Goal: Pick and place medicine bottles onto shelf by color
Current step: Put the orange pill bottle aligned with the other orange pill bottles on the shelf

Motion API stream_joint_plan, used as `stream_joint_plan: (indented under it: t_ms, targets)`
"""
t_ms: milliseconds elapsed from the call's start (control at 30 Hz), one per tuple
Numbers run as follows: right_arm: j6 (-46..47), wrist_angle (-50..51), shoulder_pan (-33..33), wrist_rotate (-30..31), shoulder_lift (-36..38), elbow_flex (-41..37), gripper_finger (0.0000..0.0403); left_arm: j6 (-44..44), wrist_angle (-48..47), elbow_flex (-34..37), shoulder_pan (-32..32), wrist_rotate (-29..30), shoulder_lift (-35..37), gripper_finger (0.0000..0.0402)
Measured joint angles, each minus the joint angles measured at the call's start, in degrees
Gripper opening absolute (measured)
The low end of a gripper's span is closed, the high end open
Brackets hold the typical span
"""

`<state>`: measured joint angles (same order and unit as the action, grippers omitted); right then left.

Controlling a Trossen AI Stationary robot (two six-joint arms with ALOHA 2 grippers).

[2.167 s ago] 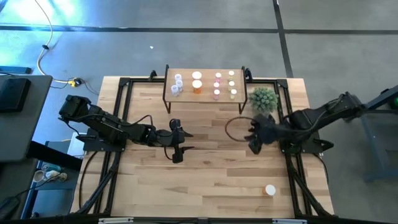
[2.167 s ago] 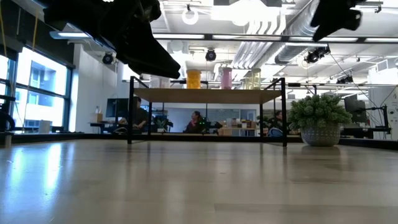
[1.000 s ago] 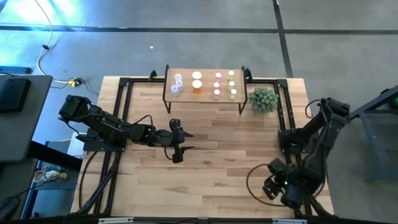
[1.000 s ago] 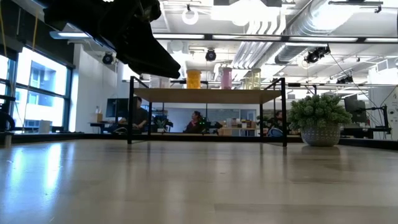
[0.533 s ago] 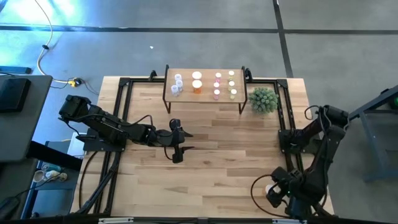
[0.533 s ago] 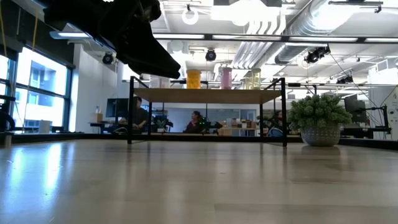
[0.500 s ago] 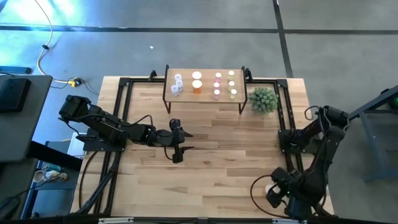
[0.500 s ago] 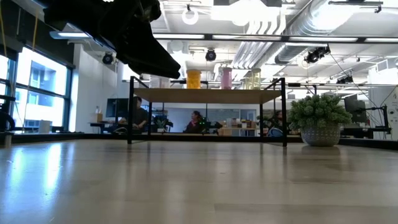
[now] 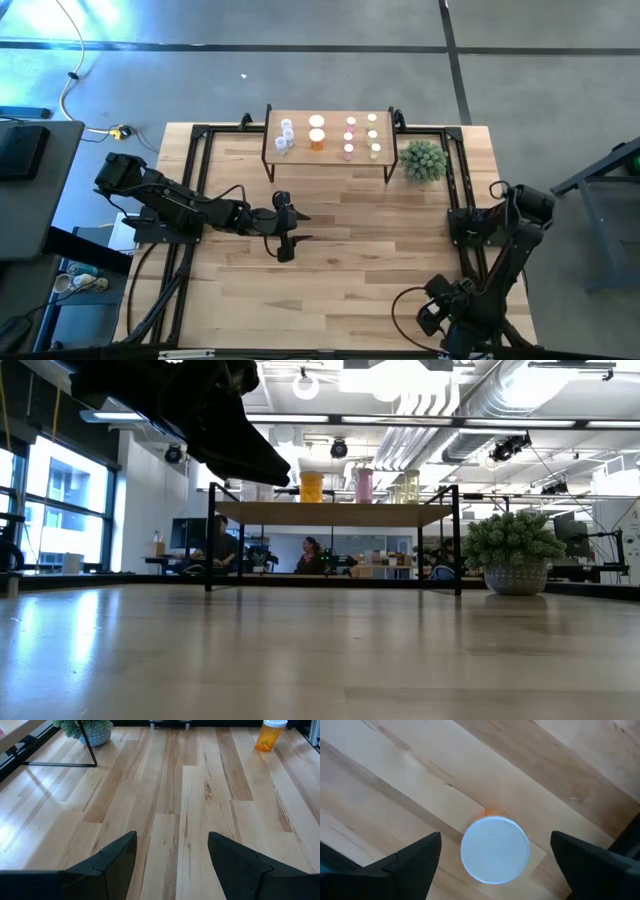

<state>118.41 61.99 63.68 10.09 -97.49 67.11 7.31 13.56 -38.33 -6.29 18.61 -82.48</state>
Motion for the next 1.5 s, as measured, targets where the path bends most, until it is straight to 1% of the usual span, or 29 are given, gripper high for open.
stream_joint_plan:
  t_ms: [100, 200, 367, 600, 1000, 1267, 1500]
  targets:
    - [-0.33, -0.81, -0.97, -2.38, -0.95, 0.00, 0.0360, -0.01, 0.01, 0.00, 0.00, 0.00, 0.00, 0.0234]
    - [-0.32, -1.27, -1.65, -4.58, -1.31, 0.00, 0.0346, 0.00, 0.01, 0.00, 0.01, 0.00, 0.00, 0.0235]
    - [-0.33, -1.52, -2.52, -4.77, -1.29, -0.18, 0.0313, 0.00, 0.02, 0.00, -0.01, 0.00, 0.00, 0.0235]
    - [-0.31, -2.62, -3.75, -8.77, -1.30, -1.22, 0.0277, 0.00, 0.02, 0.00, -0.01, 0.02, 0.00, 0.0235]
    - [-0.37, -2.88, -5.31, -8.85, -1.29, -1.22, 0.0199, 0.00, 0.02, 0.00, 0.01, 0.00, 0.00, 0.0235]
    - [-0.54, -3.16, -6.01, -10.00, -1.24, -1.21, 0.0196, 0.00, 0.02, 0.00, -0.01, 0.00, 0.00, 0.0235]
    - [-6.53, -3.74, -9.76, -9.11, -1.24, 1.11, 0.0196, 0.00, 0.02, 0.00, -0.01, 0.02, 0.00, 0.0235]
